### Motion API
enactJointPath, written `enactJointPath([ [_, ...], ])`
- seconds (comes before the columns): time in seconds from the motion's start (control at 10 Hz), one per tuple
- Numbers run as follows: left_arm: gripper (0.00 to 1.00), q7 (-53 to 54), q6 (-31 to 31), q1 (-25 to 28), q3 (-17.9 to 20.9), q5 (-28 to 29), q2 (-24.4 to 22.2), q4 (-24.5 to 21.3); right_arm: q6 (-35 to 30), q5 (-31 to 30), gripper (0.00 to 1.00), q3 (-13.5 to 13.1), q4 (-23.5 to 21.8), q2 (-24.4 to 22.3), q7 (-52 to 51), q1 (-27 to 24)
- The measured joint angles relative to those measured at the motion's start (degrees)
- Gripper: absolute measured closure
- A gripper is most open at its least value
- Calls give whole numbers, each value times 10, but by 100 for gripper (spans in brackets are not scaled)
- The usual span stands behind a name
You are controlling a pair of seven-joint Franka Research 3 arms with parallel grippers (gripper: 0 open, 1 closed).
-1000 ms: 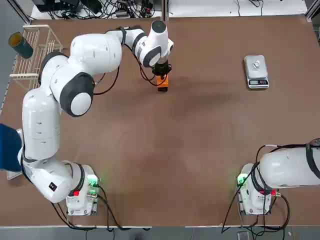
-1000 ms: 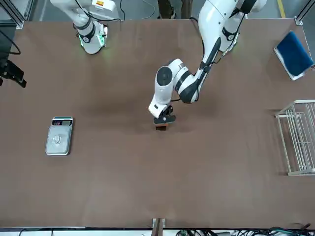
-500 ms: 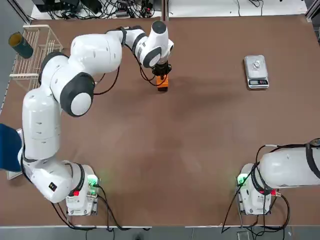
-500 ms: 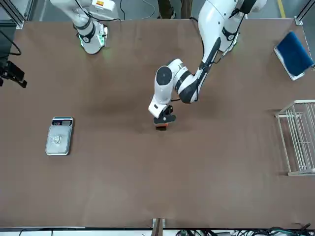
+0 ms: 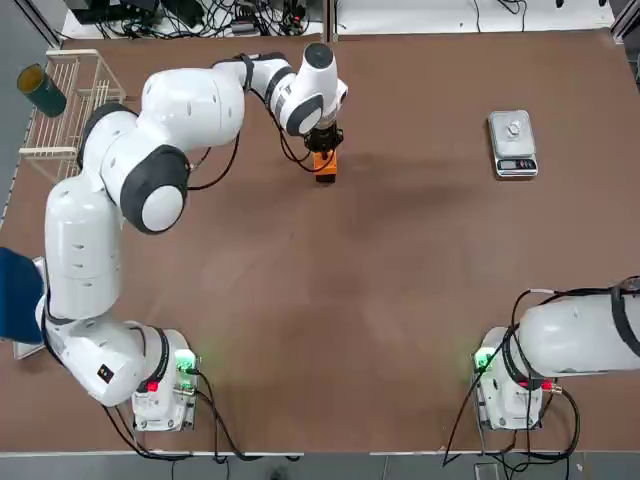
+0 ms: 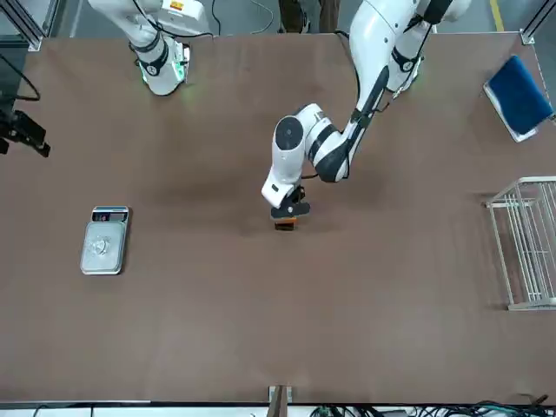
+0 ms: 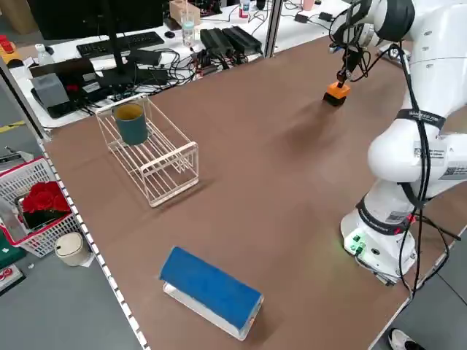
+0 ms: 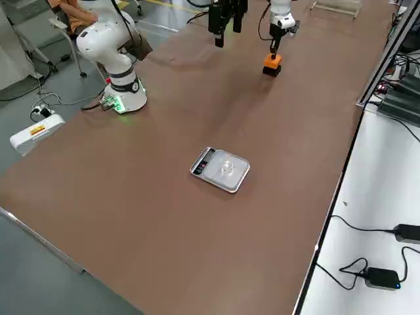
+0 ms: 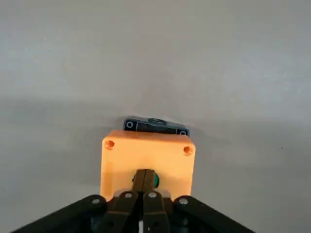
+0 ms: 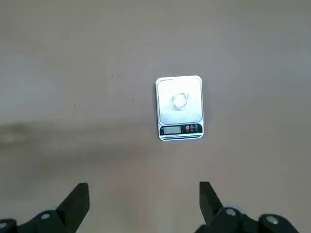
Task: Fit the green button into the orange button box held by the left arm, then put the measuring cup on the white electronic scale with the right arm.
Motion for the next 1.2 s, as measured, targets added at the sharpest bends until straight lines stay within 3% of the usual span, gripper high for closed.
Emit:
enactJointPath([
  [1.2, 99, 0, 10, -1, 0, 0, 4, -1, 49, -1, 0, 0, -5, 11, 1, 21],
])
